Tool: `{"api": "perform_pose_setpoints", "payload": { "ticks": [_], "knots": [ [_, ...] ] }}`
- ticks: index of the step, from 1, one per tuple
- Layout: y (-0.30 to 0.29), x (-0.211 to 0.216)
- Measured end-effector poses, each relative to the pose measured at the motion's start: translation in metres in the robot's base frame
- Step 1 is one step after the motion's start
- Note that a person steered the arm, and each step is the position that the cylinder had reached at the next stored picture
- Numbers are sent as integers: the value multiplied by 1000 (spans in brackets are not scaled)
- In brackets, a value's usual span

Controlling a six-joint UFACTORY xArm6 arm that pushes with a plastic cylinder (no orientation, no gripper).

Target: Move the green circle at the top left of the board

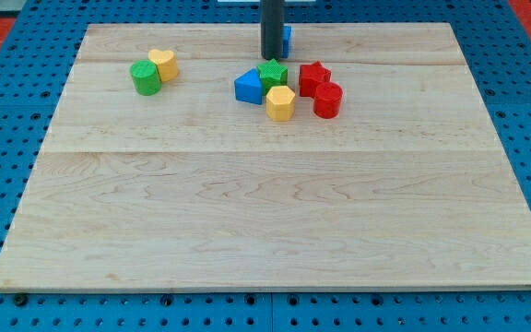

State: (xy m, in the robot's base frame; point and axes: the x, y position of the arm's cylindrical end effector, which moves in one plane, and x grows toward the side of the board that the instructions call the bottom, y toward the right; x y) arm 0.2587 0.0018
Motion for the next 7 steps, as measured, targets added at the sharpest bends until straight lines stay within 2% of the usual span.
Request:
{"api": "perform_pose_setpoints", "payload": {
  "ticks": [2,6,7],
  "knots": [
    [-31,-10],
    [-48,-9],
    [-48,4]
  ]
}}
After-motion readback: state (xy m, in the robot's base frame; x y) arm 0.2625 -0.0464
